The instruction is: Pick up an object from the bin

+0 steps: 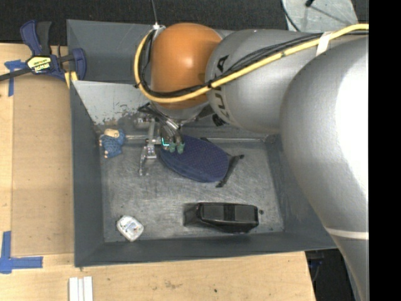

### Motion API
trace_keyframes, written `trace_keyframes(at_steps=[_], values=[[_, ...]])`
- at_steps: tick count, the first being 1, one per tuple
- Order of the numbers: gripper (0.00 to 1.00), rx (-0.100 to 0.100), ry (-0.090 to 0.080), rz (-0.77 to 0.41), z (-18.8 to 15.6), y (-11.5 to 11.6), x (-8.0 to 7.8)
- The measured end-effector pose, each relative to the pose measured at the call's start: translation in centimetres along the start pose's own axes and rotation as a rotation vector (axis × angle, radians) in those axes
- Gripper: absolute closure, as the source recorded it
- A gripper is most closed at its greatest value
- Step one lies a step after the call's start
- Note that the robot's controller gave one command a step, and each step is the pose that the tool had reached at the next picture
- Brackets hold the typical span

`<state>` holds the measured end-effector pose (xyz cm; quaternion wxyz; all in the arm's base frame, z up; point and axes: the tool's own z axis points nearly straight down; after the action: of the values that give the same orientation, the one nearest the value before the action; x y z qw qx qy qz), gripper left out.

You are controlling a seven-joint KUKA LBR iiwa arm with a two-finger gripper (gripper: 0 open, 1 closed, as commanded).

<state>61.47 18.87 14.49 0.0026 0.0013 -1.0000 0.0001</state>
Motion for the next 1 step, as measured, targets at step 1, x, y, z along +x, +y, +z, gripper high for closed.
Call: trace_keyframes(at_steps=[1], values=[[0.0, -0.003, -0.011, -0.319, 7.1, -9.82, -1.47]])
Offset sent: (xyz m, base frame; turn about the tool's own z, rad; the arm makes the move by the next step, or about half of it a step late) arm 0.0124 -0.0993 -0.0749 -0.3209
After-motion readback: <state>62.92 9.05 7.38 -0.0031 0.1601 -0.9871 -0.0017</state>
